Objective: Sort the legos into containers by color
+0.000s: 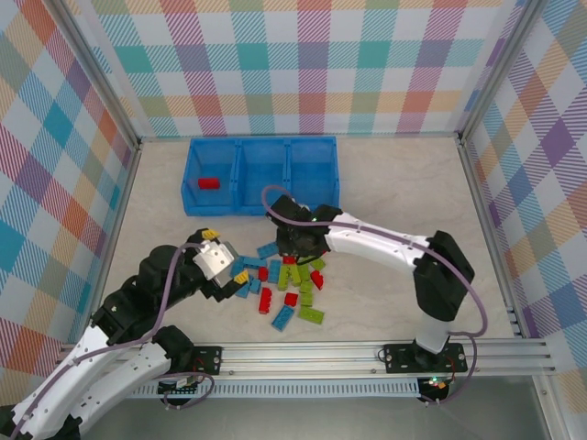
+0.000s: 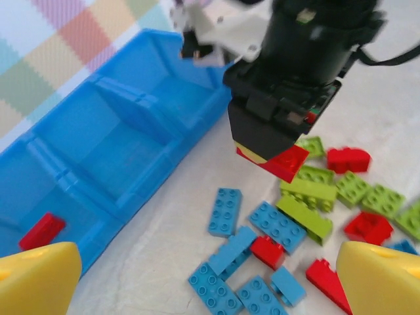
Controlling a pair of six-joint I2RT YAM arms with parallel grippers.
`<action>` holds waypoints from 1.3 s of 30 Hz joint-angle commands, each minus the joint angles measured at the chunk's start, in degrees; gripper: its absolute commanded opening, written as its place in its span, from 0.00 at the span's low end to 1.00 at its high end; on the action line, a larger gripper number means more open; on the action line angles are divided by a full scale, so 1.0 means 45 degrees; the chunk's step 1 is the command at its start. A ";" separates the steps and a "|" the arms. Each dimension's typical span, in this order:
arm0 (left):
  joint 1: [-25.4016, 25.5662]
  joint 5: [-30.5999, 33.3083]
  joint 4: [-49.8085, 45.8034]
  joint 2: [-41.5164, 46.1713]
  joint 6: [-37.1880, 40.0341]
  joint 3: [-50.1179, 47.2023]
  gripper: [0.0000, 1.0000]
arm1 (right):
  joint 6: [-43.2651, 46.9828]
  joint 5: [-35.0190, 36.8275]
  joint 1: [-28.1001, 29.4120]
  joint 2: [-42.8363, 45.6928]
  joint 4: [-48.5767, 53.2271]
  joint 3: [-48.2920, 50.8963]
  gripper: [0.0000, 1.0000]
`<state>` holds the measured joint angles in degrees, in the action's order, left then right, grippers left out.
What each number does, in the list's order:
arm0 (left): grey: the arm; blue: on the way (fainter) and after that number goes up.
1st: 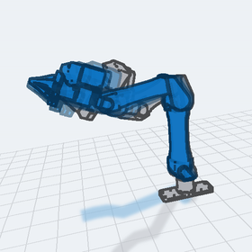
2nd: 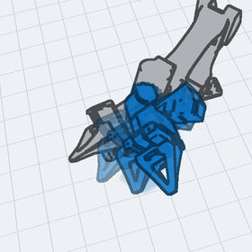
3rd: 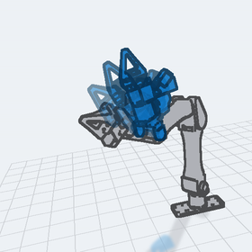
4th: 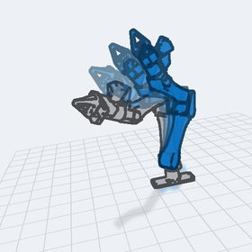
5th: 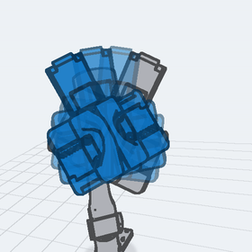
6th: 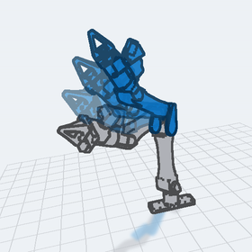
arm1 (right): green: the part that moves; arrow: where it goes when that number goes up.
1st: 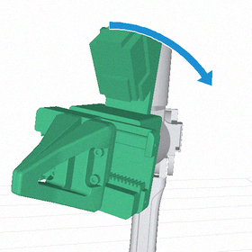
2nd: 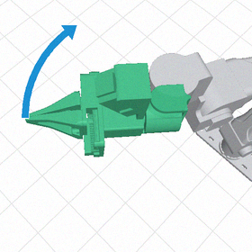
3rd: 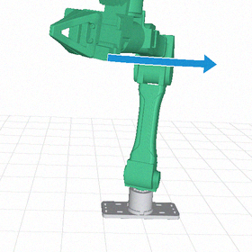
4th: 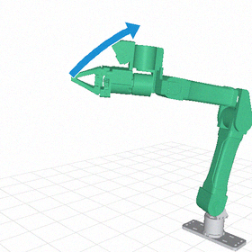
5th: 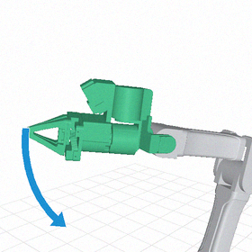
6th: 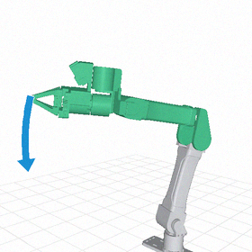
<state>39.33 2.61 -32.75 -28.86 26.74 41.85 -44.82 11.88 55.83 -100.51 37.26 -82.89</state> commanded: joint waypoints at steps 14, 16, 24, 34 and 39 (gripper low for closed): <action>-0.0403 0.6749 -0.1815 -0.1314 -0.6684 0.2745 1.00 | 0.7672 -0.2729 -0.1337 -0.7694 -0.2740 -1.1206 0.23; -0.0401 0.6705 -0.1952 -0.1397 -0.6685 0.2885 1.00 | 0.8152 -0.2935 -0.1393 -0.9100 -0.1717 -1.3622 0.24; -0.0440 0.6763 -0.2170 -0.1292 -0.6680 0.2863 1.00 | 0.8532 -0.3325 -0.1662 -1.3460 -0.0215 -2.0976 0.27; -0.0459 0.6589 -0.2128 -0.1270 -0.7319 0.2676 1.00 | 0.8869 -0.2875 -0.1878 -1.3603 -0.0399 -2.1736 0.62; -0.0479 0.6704 -0.2679 -0.1932 -0.9078 0.2961 1.00 | 1.0132 -0.2952 -0.1919 -1.2503 0.1561 -2.1736 0.69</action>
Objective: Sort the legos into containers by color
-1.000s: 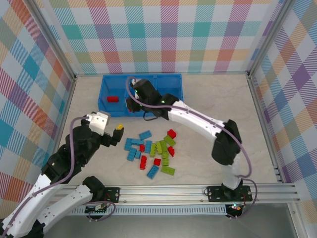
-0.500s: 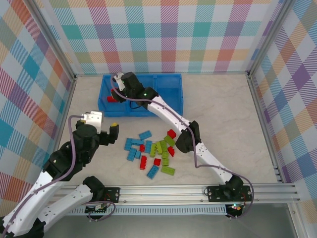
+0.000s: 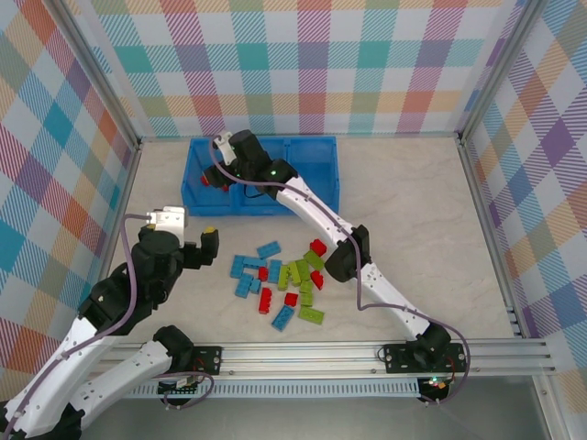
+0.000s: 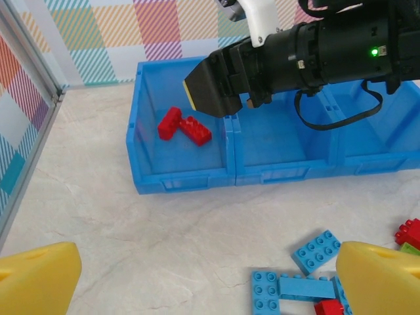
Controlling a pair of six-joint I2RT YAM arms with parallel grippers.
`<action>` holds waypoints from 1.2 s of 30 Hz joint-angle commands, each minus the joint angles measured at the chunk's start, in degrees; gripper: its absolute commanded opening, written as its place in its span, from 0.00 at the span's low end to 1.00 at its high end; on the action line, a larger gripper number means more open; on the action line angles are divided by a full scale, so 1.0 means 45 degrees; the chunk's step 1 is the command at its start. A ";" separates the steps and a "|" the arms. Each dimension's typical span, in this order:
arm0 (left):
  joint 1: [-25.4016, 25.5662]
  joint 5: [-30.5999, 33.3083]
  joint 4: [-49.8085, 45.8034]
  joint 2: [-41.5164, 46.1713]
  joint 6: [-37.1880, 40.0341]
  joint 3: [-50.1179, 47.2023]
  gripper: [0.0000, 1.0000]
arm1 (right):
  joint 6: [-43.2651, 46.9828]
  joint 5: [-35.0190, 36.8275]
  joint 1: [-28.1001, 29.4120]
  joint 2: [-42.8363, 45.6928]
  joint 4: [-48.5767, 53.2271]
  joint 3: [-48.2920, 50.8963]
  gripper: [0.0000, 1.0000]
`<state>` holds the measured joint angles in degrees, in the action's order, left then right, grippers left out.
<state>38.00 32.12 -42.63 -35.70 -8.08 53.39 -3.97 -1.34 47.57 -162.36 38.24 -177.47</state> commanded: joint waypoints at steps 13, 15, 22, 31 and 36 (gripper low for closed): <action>-0.0709 -0.3410 0.0034 -0.3525 -0.4467 0.0012 0.98 | 0.3090 0.0528 -0.0541 0.4258 0.9852 -0.0189 0.86; -0.0730 -0.4098 0.0295 -0.4207 -0.4440 0.0060 0.98 | 0.3225 0.0134 -0.0567 0.4968 1.0265 0.0550 0.92; -0.0711 -0.6074 0.0613 -0.6896 -0.1629 0.0724 0.99 | 0.3958 0.0552 -0.0562 0.9750 0.9549 0.7561 1.00; -0.0689 -0.6407 0.2207 -1.0038 0.0945 0.1423 0.96 | 0.2404 -0.0881 -0.0601 1.7314 0.5997 1.7578 1.00; -0.0964 -0.6732 0.2191 -1.2529 0.1583 0.2375 0.95 | 0.0853 -0.0752 -0.0591 1.9682 0.5480 2.0265 1.00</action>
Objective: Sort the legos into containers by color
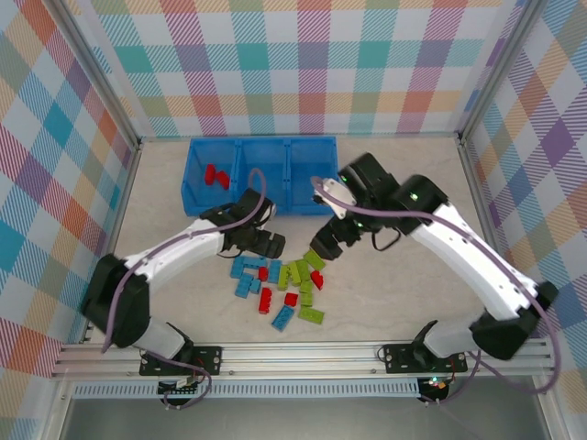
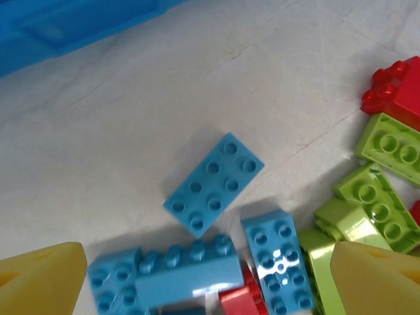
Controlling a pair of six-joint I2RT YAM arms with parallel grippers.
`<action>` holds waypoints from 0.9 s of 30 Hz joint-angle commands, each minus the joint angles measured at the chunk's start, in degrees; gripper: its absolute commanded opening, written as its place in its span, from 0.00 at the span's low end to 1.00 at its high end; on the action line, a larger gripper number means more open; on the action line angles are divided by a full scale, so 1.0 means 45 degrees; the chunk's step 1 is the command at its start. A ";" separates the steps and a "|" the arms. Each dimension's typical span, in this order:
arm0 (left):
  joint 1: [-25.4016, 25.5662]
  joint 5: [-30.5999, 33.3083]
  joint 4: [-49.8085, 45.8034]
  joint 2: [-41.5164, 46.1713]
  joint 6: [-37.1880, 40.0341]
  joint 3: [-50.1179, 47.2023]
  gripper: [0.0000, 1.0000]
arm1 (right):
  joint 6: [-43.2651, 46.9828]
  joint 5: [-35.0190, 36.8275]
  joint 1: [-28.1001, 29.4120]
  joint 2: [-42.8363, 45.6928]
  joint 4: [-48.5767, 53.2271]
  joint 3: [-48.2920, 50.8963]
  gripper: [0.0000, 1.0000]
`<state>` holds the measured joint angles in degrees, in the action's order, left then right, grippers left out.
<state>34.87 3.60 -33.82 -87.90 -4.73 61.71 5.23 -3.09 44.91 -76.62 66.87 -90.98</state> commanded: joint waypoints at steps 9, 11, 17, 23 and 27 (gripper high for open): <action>-0.0873 -0.2235 0.0890 -0.3594 0.1220 0.1423 0.87 | -0.1856 -0.0037 -0.0014 0.1831 -0.0772 0.2405 1.00; -0.0913 -0.2506 0.0798 -0.3841 0.1202 0.1520 0.84 | -0.1948 0.0003 0.0004 0.1851 -0.0777 0.2477 1.00; -0.0952 -0.1755 0.0856 -0.4133 0.1088 0.1219 0.63 | -0.2176 0.0033 0.0007 0.1783 -0.1094 0.2606 1.00; -0.0943 -0.1287 0.2184 -0.3539 0.0491 0.0368 0.45 | -0.2553 -0.0021 0.0004 0.1560 -0.1582 0.2680 1.00; -0.0947 -0.0890 0.2862 -0.2970 0.0156 -0.0003 0.30 | -0.2819 0.0157 0.0012 0.1518 -0.1755 0.2711 1.00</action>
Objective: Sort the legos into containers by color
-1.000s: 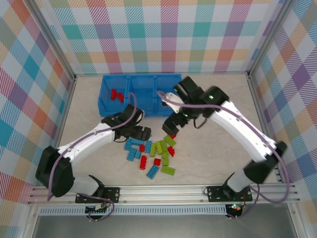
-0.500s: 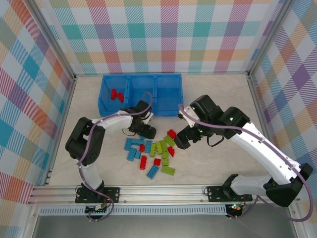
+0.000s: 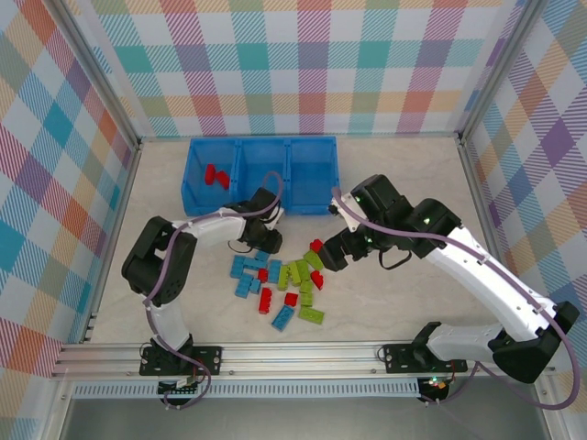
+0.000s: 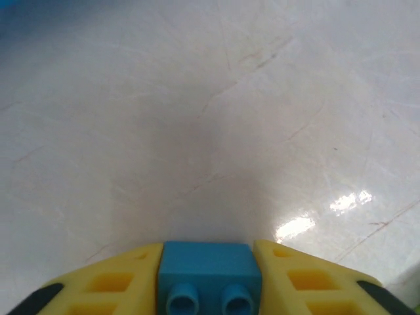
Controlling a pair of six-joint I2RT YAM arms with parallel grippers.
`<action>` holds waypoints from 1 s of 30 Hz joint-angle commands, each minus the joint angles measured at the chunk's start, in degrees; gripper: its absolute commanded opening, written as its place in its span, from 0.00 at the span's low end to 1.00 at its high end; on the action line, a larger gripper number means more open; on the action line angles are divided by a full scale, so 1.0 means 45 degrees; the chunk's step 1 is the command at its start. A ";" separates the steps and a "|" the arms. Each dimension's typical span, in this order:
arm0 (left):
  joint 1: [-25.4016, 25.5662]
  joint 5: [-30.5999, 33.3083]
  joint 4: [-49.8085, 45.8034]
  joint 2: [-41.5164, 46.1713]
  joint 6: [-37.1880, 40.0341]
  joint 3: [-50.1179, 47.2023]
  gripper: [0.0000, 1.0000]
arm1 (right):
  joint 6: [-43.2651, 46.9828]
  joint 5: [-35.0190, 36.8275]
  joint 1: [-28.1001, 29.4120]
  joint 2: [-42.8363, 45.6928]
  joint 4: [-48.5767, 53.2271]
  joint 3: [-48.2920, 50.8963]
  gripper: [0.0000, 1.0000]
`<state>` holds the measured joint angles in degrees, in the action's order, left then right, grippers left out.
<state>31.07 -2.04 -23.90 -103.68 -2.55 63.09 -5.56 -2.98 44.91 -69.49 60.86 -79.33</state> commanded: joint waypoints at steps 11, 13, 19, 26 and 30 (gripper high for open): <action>-0.0027 0.1239 0.1178 0.4762 -0.1785 0.0597 0.26 | -0.1474 0.1251 0.0002 0.1102 -0.1769 0.0906 1.00; -0.0138 0.2646 0.1067 0.4189 -0.1743 0.1602 0.27 | -0.1843 0.1614 0.0002 0.1361 -0.2475 0.1377 1.00; -0.0968 0.4195 0.1659 0.0354 -0.1655 0.4792 0.26 | -0.2551 0.1478 0.0000 0.1673 -0.3361 0.1879 1.00; -0.1357 0.4293 0.0373 -0.2991 -0.2311 0.8622 0.36 | -0.2991 0.1600 -0.0004 0.2416 -0.3152 0.2270 1.00; -0.1383 0.4174 0.0584 -0.2873 -0.2731 0.8797 0.51 | -0.3446 0.1771 0.0001 0.2775 -0.3367 0.2820 1.00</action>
<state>25.19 15.75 -20.84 -119.42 -12.64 99.83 -18.41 4.08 44.91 -58.22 47.46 -68.18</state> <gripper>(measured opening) 0.501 0.996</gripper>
